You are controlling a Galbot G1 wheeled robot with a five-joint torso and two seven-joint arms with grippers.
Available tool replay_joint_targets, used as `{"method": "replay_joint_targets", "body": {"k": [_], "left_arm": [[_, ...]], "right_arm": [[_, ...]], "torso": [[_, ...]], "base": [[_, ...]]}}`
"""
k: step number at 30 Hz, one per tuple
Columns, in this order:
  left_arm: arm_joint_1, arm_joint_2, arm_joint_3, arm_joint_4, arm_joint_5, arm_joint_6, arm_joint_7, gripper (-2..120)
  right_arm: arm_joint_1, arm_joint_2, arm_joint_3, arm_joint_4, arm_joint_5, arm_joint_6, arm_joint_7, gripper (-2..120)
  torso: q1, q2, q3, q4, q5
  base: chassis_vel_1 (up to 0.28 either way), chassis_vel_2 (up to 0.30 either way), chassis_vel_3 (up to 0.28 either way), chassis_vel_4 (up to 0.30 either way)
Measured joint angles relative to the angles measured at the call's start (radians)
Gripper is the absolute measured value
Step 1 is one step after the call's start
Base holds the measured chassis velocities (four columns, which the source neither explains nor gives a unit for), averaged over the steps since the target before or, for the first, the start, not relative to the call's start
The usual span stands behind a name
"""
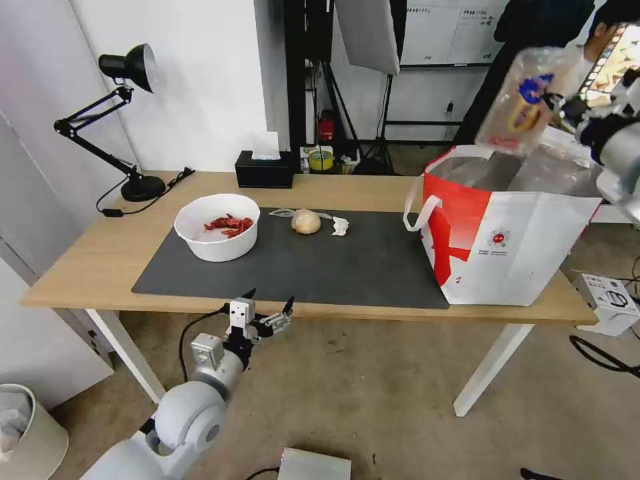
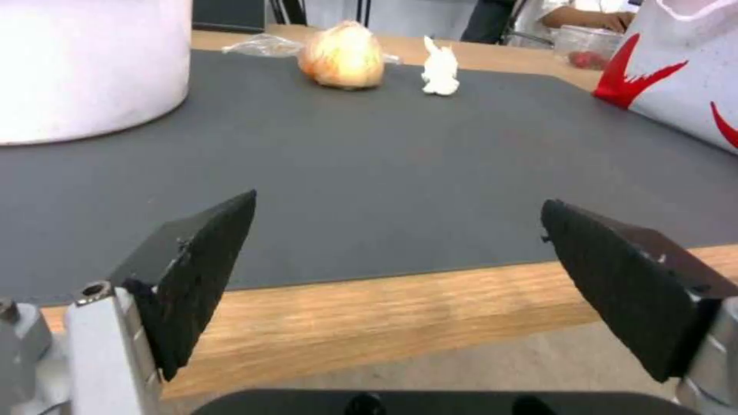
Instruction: Pick up the trash from the table and place it into the takeout bag.
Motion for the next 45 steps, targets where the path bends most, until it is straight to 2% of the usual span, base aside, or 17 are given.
{"method": "replay_joint_targets", "body": {"k": [3,6,24,28,29,32,33,35,37,39,40,41,43,44,45], "left_arm": [[0.000,0.001,0.000,-0.004,0.000,0.000,0.000,100],[0.001,0.006,0.000,-0.009,0.000,0.000,-0.002,100],[0.006,-0.003,0.010,-0.014,0.012,0.001,-0.006,100],[0.007,-0.004,0.014,-0.011,0.023,0.002,-0.013,100],[0.007,-0.004,0.014,-0.011,0.023,0.002,-0.013,100],[0.007,-0.005,0.016,-0.007,0.030,0.002,-0.015,100],[0.007,-0.005,0.016,-0.007,0.030,0.002,-0.015,100],[0.006,-0.005,0.016,-0.007,0.033,0.002,-0.015,100],[0.006,-0.005,0.016,-0.008,0.035,0.002,-0.015,100],[0.009,-0.005,0.013,-0.010,0.040,0.002,-0.015,100],[0.011,-0.005,0.007,-0.011,0.046,0.000,-0.014,100],[0.011,-0.005,0.007,-0.011,0.046,0.000,-0.014,100],[0.014,-0.004,0.002,-0.011,0.049,-0.008,-0.010,100],[0.014,-0.004,0.002,-0.011,0.049,-0.008,-0.010,100],[0.017,0.000,-0.004,-0.011,0.053,-0.015,-0.007,100]], "right_arm": [[-0.031,0.014,-0.006,-0.022,-0.091,0.012,-0.035,0],[-0.064,0.034,-0.008,-0.030,-0.123,0.016,-0.039,0],[-0.190,0.047,0.041,0.088,-0.016,-0.002,0.048,1],[-0.203,0.037,0.059,0.113,0.040,-0.013,0.078,18],[-0.203,0.037,0.059,0.113,0.040,-0.013,0.078,18],[-0.211,0.026,0.071,0.120,0.058,-0.022,0.087,32],[-0.211,0.026,0.071,0.120,0.058,-0.022,0.087,32],[-0.216,0.019,0.078,0.121,0.073,-0.028,0.091,43],[-0.219,0.017,0.081,0.122,0.074,-0.028,0.081,47],[-0.235,0.014,0.090,0.133,0.079,-0.001,0.015,55],[-0.254,0.011,0.095,0.151,0.078,0.053,-0.087,63],[-0.254,0.011,0.095,0.151,0.078,0.053,-0.087,63],[-0.274,0.009,0.095,0.174,0.063,0.109,-0.186,69],[-0.274,0.009,0.095,0.174,0.063,0.109,-0.186,69],[-0.303,0.004,0.086,0.211,0.026,0.195,-0.321,76]], "torso": [[0.000,0.000,0.000,0.0000,-0.0001],[0.000,0.000,0.000,0.0002,-0.0003],[0.000,0.000,0.000,0.0000,-0.0003],[0.000,0.000,0.000,0.0001,-0.0004],[0.000,0.000,0.000,0.0001,-0.0004],[0.000,0.000,0.000,0.0001,-0.0003],[0.000,0.000,0.000,0.0001,-0.0003],[0.000,0.000,0.000,0.0001,-0.0003],[0.000,0.000,0.000,0.0001,-0.0003],[0.000,0.000,0.000,0.0000,-0.0002],[0.000,0.000,0.000,0.0000,-0.0002],[0.000,0.000,0.000,0.0000,-0.0002],[0.000,0.000,0.000,0.0001,-0.0003],[0.000,0.000,0.000,0.0001,-0.0003],[0.000,0.000,0.000,0.0001,-0.0005]], "base": [[0.000,0.000,0.000,0.000],[0.000,0.000,0.000,0.000],[0.000,0.000,0.000,0.000],[0.000,0.000,0.000,0.000],[0.000,0.000,0.000,0.000],[0.000,0.000,0.000,0.000],[0.000,0.000,0.000,0.000],[0.000,0.000,0.000,0.000],[0.000,0.000,0.000,0.000],[0.000,0.000,0.000,0.000],[0.000,0.000,0.000,0.000],[0.000,0.000,0.000,0.000],[0.000,0.000,0.000,0.000],[0.000,0.000,0.000,0.000],[0.000,0.000,0.000,0.000]]}}
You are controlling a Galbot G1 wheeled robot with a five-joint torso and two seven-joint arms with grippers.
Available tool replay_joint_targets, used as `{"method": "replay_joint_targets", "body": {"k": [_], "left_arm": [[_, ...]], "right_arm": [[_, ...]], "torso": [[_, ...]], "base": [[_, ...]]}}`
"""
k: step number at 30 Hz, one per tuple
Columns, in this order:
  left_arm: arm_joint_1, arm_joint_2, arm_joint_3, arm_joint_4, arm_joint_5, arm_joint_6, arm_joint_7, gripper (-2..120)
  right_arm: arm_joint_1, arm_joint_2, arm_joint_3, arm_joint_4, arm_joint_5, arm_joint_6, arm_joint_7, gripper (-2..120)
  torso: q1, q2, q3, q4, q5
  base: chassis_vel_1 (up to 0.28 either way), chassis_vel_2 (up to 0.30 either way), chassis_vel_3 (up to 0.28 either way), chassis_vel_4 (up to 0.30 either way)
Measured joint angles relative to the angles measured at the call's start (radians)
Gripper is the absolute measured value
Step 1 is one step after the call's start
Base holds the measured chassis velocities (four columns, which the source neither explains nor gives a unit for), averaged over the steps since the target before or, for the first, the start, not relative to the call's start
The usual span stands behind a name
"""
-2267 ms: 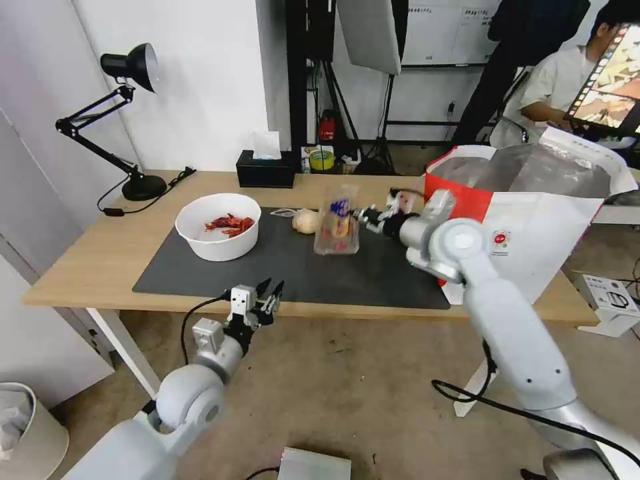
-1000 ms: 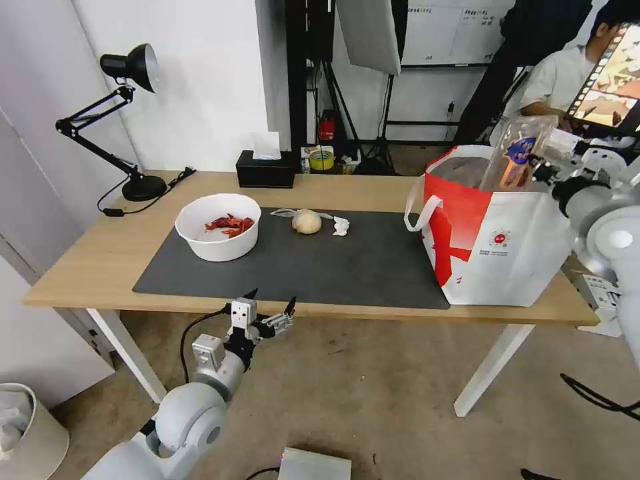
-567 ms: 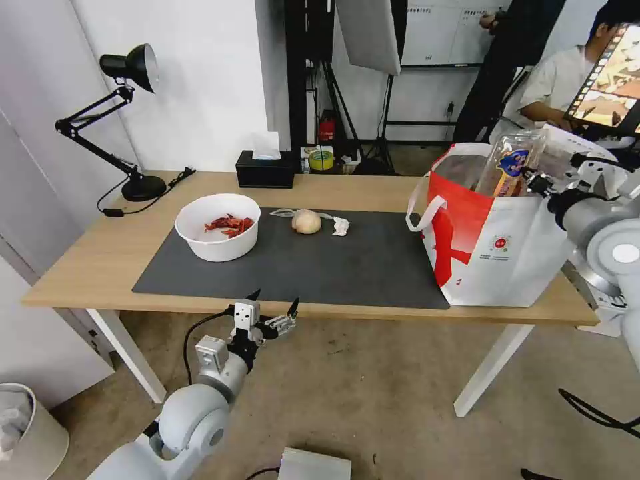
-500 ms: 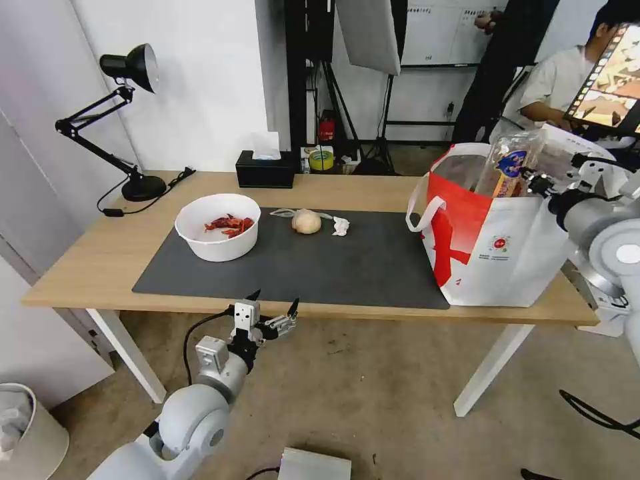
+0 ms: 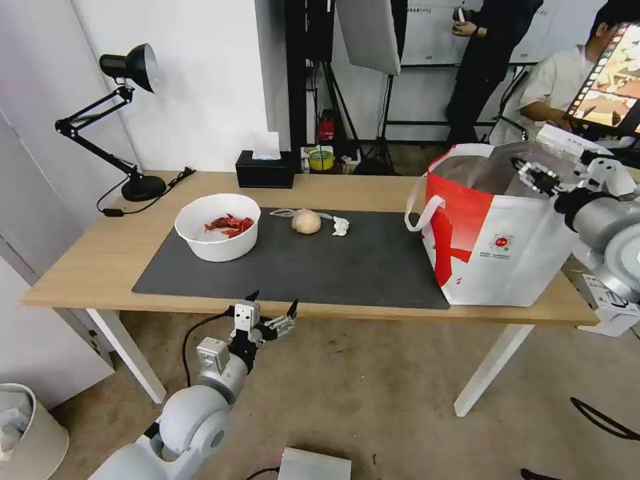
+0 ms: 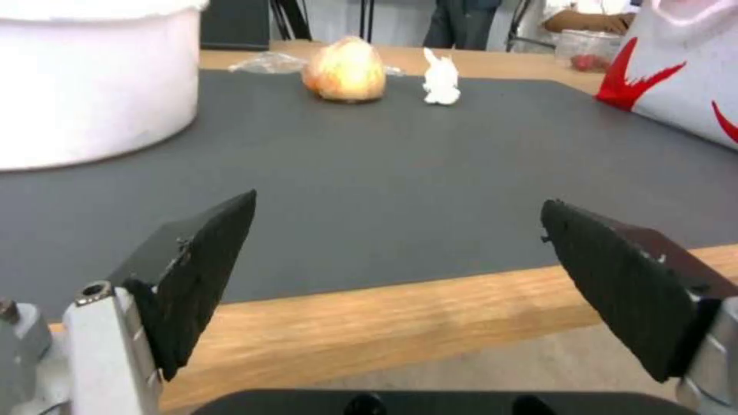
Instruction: Pick up the trash from the table and place it into the takeout bag.
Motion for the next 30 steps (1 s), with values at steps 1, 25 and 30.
{"method": "replay_joint_targets", "body": {"k": [1,25,30], "left_arm": [[0.001,0.003,-0.002,0.000,0.001,-0.002,0.001,100],[0.047,0.064,-0.107,0.027,0.028,-0.021,0.046,100],[0.058,0.074,-0.125,0.020,0.019,-0.012,0.046,100]], "right_arm": [[-0.015,-0.004,-0.007,0.018,-0.028,0.030,-0.053,80],[-0.639,0.041,-0.053,0.075,-0.663,0.368,-0.329,100],[-0.670,0.077,-0.053,0.066,-0.689,0.386,-0.309,100]], "torso": [[0.000,0.000,0.000,0.0000,0.0000],[0.000,0.000,0.000,-0.0001,0.0001],[0.000,0.000,0.000,-0.0001,0.0001]], "base": [[0.000,0.000,0.000,0.000],[0.000,0.000,0.000,0.000],[0.000,0.000,0.000,0.000]]}}
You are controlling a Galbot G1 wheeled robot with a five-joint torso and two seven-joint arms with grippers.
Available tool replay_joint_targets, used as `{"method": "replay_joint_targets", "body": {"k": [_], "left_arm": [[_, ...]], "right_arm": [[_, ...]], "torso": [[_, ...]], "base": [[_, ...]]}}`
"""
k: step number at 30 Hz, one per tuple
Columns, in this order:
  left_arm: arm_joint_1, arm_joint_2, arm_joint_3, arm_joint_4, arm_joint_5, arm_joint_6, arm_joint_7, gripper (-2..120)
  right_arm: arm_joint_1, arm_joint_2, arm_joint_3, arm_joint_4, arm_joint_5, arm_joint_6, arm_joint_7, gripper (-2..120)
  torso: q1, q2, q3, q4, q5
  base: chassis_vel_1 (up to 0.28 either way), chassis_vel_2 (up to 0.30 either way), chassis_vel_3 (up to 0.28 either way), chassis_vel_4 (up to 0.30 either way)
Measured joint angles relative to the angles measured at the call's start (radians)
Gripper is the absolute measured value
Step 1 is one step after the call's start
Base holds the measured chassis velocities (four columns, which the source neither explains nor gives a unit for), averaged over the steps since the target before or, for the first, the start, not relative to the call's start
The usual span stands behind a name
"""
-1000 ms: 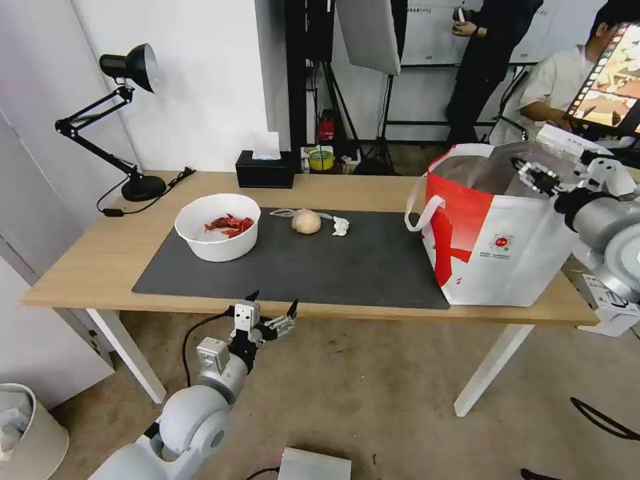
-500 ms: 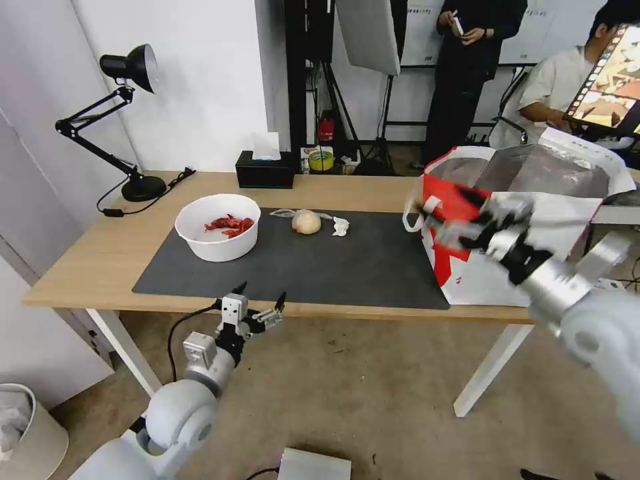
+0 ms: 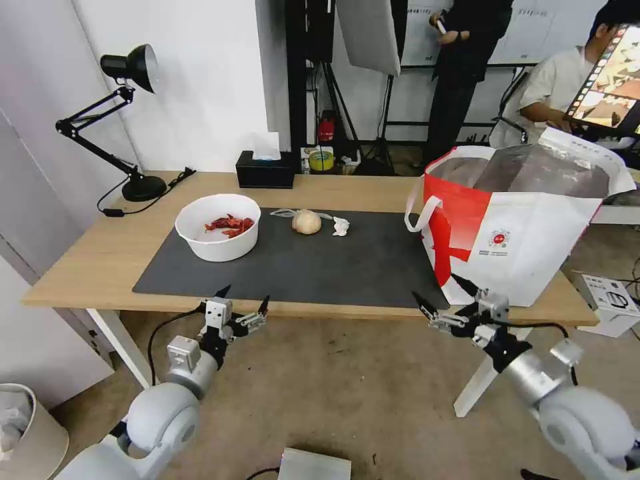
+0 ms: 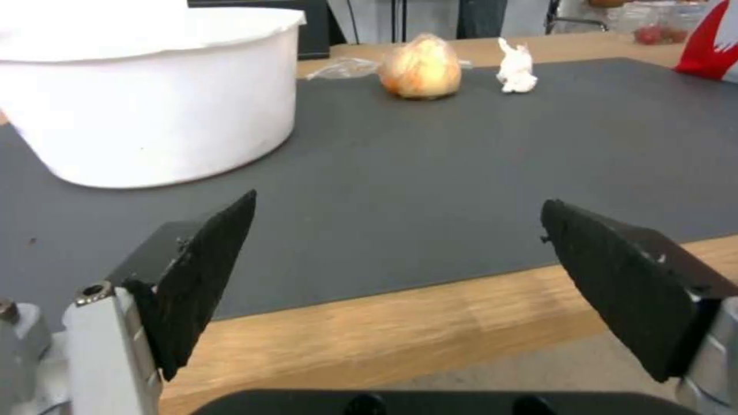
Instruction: Pick up the trash from the table and place it into the takeout bag.
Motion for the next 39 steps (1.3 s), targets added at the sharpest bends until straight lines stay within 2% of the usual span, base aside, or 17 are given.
{"method": "replay_joint_targets", "body": {"k": [10,15,28,29,32,35,36,39], "left_arm": [[0.048,-0.005,-0.044,0.006,-0.002,0.012,-0.003,100],[0.062,-0.021,-0.044,0.007,0.008,0.009,-0.003,100],[0.059,-0.013,-0.038,0.010,0.011,0.002,-0.002,100],[0.048,-0.007,-0.029,0.010,0.008,0.002,-0.002,100],[0.028,0.002,-0.012,0.013,0.001,0.001,-0.002,100],[0.032,0.000,-0.010,0.012,0.000,0.002,-0.002,100],[0.032,0.000,-0.010,0.012,0.000,0.002,-0.002,100],[0.038,-0.004,-0.019,0.004,0.000,0.002,-0.004,100]], "right_arm": [[-0.026,0.018,0.005,-0.015,-0.011,0.013,0.006,100],[-0.021,0.030,0.001,-0.028,-0.011,0.011,0.003,100],[0.033,0.030,-0.025,-0.036,-0.005,-0.002,0.006,100],[0.059,0.031,-0.036,-0.034,-0.004,-0.015,0.014,100],[0.134,0.044,-0.078,-0.029,-0.002,-0.055,0.043,100],[0.332,0.065,-0.237,-0.061,0.004,-0.137,0.108,100],[0.332,0.065,-0.237,-0.061,0.004,-0.137,0.108,100],[0.552,0.084,-0.389,-0.149,0.022,-0.195,0.167,100]], "torso": [[0.000,0.000,0.000,0.0001,0.0000],[0.000,0.000,0.000,0.0001,0.0000],[0.000,0.000,0.000,-0.0001,0.0001],[0.000,0.000,0.000,0.0004,0.0001],[0.000,0.000,0.000,-0.0006,-0.0001],[0.000,0.000,0.000,0.0003,0.0005],[0.000,0.000,0.000,0.0003,0.0005],[0.000,0.000,0.000,0.0007,-0.0004]], "base": [[0.000,0.000,0.000,0.000],[0.000,0.000,0.000,0.000],[0.000,0.000,0.000,0.000],[0.000,0.000,0.000,0.000],[0.000,0.000,0.000,0.000],[0.000,0.000,0.000,0.000],[0.000,0.000,0.000,0.000],[0.000,0.000,0.000,0.000]]}}
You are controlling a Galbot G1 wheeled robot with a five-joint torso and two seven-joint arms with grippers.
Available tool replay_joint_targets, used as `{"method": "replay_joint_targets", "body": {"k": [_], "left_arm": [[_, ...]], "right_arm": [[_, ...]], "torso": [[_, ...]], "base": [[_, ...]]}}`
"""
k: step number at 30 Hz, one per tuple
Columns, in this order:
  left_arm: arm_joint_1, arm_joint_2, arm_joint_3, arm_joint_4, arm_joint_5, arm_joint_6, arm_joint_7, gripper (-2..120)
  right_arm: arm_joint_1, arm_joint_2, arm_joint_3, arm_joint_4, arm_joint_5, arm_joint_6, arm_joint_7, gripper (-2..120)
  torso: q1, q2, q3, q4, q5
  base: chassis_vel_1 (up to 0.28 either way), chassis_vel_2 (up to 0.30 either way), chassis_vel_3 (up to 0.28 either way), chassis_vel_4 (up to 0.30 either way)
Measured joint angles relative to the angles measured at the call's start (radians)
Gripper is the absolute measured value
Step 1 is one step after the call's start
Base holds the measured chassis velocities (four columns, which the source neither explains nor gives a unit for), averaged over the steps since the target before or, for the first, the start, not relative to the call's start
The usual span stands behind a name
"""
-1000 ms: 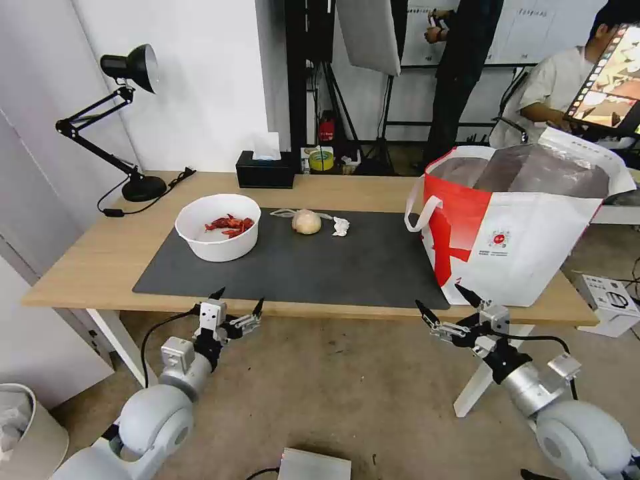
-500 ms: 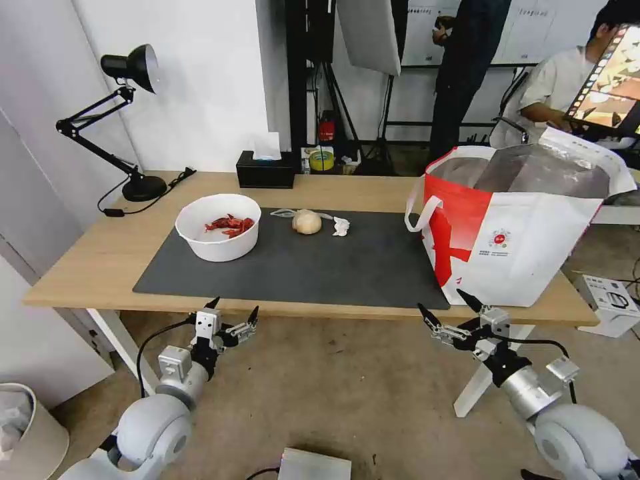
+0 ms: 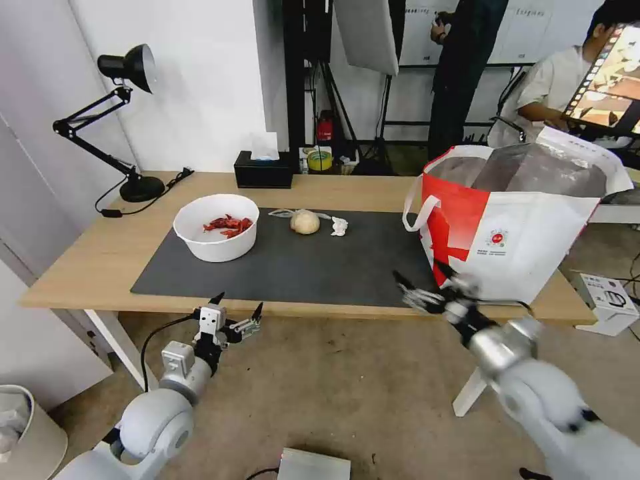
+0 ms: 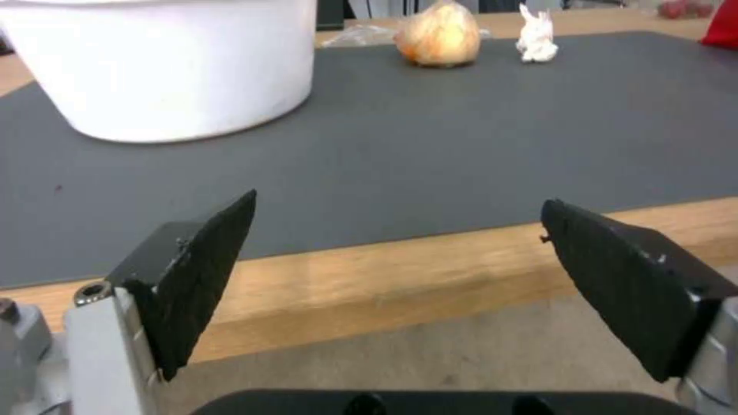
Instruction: Pick up the trash from the table and place it into the takeout bag.
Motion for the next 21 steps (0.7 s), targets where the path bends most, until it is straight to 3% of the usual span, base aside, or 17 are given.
{"method": "replay_joint_targets", "body": {"k": [11,12,21], "left_arm": [[0.011,-0.005,-0.017,-0.013,0.001,0.001,-0.008,100],[0.011,-0.010,-0.019,-0.013,0.002,0.001,-0.010,100],[0.012,-0.028,-0.015,-0.007,0.008,0.001,-0.012,100]], "right_arm": [[0.316,0.071,-0.204,-0.232,0.040,-0.097,0.114,100],[0.390,0.100,-0.248,-0.287,0.031,-0.145,0.155,100],[0.570,0.264,-0.336,-0.485,0.005,-0.275,0.281,100]], "torso": [[0.000,0.000,0.000,-0.0007,0.0002],[0.000,0.000,0.000,-0.0006,0.0003],[0.000,0.000,0.000,-0.0006,0.0002]], "base": [[0.000,0.000,0.000,0.000],[0.000,0.000,0.000,0.000],[0.000,0.000,0.000,0.000]]}}
